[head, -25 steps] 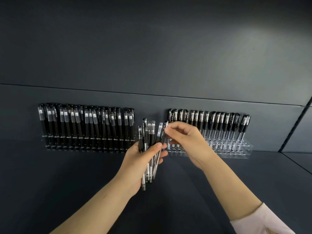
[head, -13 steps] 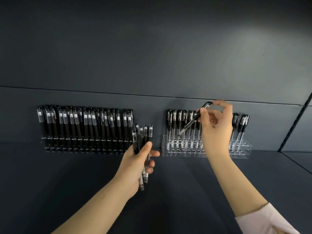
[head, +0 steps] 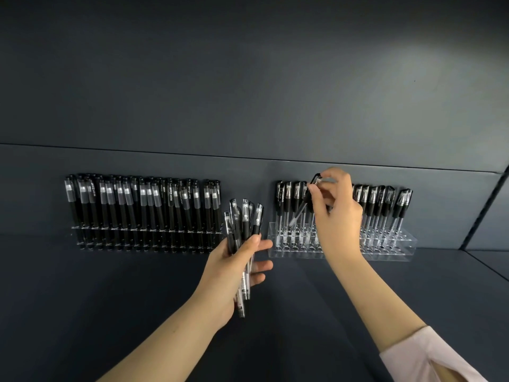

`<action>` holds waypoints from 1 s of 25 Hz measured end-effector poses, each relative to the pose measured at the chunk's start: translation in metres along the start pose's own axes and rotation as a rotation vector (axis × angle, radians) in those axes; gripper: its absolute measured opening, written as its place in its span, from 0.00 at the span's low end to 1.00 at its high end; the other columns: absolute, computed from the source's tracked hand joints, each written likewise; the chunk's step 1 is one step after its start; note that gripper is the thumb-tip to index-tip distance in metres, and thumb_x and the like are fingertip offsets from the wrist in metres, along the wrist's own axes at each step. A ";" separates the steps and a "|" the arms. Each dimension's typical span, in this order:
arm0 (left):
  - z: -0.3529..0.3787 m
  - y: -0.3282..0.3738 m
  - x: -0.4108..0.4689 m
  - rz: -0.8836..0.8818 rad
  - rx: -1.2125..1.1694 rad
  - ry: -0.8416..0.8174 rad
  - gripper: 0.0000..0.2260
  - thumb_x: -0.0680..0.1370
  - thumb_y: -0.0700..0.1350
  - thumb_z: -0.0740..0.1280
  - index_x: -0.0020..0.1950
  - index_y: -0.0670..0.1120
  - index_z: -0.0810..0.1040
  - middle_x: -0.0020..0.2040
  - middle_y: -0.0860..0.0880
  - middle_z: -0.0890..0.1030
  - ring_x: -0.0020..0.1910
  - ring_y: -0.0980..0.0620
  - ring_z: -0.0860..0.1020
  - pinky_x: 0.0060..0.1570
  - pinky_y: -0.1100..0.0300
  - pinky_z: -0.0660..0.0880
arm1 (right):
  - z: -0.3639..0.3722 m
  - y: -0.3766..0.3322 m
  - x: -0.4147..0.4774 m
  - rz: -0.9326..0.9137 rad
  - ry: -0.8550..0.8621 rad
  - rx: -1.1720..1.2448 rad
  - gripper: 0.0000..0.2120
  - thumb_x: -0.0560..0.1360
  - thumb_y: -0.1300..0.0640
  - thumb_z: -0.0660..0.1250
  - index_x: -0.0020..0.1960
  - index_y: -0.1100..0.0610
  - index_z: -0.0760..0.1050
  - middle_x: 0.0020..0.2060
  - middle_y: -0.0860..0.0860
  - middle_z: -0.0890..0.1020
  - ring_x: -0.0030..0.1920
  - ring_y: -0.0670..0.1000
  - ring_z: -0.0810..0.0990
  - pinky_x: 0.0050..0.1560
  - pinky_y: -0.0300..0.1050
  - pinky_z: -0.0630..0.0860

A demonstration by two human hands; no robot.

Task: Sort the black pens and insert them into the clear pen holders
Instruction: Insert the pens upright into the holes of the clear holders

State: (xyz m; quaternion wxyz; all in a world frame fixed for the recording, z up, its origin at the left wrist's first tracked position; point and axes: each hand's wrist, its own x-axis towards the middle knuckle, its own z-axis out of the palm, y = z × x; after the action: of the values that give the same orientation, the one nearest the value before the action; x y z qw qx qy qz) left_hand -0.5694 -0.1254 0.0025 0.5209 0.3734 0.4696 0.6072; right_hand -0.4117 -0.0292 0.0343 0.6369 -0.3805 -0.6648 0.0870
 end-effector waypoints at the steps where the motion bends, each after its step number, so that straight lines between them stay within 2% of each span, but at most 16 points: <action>1: 0.000 0.001 -0.001 -0.004 0.007 -0.007 0.09 0.79 0.47 0.67 0.58 0.46 0.77 0.49 0.52 0.86 0.39 0.51 0.84 0.36 0.60 0.79 | 0.001 0.001 0.001 0.001 -0.012 -0.006 0.09 0.79 0.58 0.65 0.59 0.52 0.69 0.45 0.47 0.81 0.43 0.45 0.80 0.41 0.30 0.74; 6: 0.001 0.000 -0.001 0.043 0.093 0.003 0.07 0.81 0.43 0.64 0.58 0.43 0.75 0.49 0.52 0.86 0.36 0.56 0.82 0.31 0.65 0.74 | 0.008 0.007 0.002 0.022 -0.149 -0.098 0.11 0.79 0.55 0.65 0.60 0.52 0.70 0.44 0.46 0.80 0.42 0.44 0.81 0.41 0.31 0.76; 10: 0.000 0.000 0.001 0.061 0.104 -0.004 0.07 0.80 0.42 0.65 0.57 0.42 0.76 0.49 0.51 0.86 0.44 0.54 0.85 0.36 0.66 0.78 | 0.011 0.012 0.000 -0.006 -0.265 -0.131 0.15 0.79 0.54 0.64 0.66 0.51 0.69 0.47 0.46 0.79 0.45 0.46 0.79 0.46 0.42 0.78; 13: 0.001 -0.001 0.000 0.037 0.023 0.000 0.08 0.79 0.42 0.66 0.57 0.41 0.77 0.48 0.48 0.86 0.46 0.51 0.85 0.42 0.60 0.81 | 0.012 0.016 0.001 -0.030 -0.308 -0.182 0.15 0.79 0.53 0.63 0.66 0.50 0.71 0.50 0.46 0.77 0.47 0.46 0.76 0.48 0.45 0.77; 15: 0.001 -0.001 0.000 0.010 -0.002 0.007 0.09 0.79 0.45 0.67 0.57 0.44 0.78 0.48 0.49 0.86 0.46 0.50 0.85 0.43 0.57 0.80 | 0.012 0.015 -0.001 -0.029 -0.330 -0.223 0.15 0.80 0.53 0.62 0.66 0.50 0.72 0.51 0.46 0.75 0.48 0.45 0.75 0.49 0.43 0.76; 19: 0.000 0.000 0.001 0.009 0.020 0.022 0.09 0.79 0.47 0.67 0.57 0.45 0.77 0.47 0.51 0.86 0.38 0.52 0.84 0.39 0.59 0.75 | 0.007 0.002 -0.005 -0.062 -0.289 -0.146 0.13 0.79 0.55 0.64 0.63 0.50 0.74 0.47 0.46 0.76 0.45 0.45 0.75 0.46 0.35 0.72; 22: 0.001 0.000 0.000 0.023 0.047 -0.013 0.09 0.79 0.47 0.66 0.58 0.45 0.77 0.48 0.51 0.86 0.39 0.53 0.84 0.41 0.59 0.76 | 0.003 -0.015 -0.006 0.131 -0.460 0.054 0.07 0.78 0.55 0.65 0.55 0.49 0.79 0.41 0.40 0.80 0.41 0.40 0.76 0.42 0.31 0.71; 25: 0.001 -0.001 -0.002 0.047 0.058 -0.057 0.10 0.80 0.47 0.65 0.58 0.45 0.77 0.49 0.50 0.86 0.42 0.52 0.84 0.44 0.58 0.76 | 0.000 -0.023 -0.006 0.334 -0.564 0.292 0.06 0.76 0.57 0.69 0.52 0.51 0.80 0.41 0.41 0.82 0.44 0.40 0.78 0.48 0.34 0.75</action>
State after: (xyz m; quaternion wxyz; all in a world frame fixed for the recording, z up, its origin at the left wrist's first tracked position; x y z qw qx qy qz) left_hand -0.5682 -0.1270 0.0022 0.5083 0.4166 0.4632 0.5946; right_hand -0.4217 -0.0488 0.0433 0.4529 -0.3499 -0.7237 0.3857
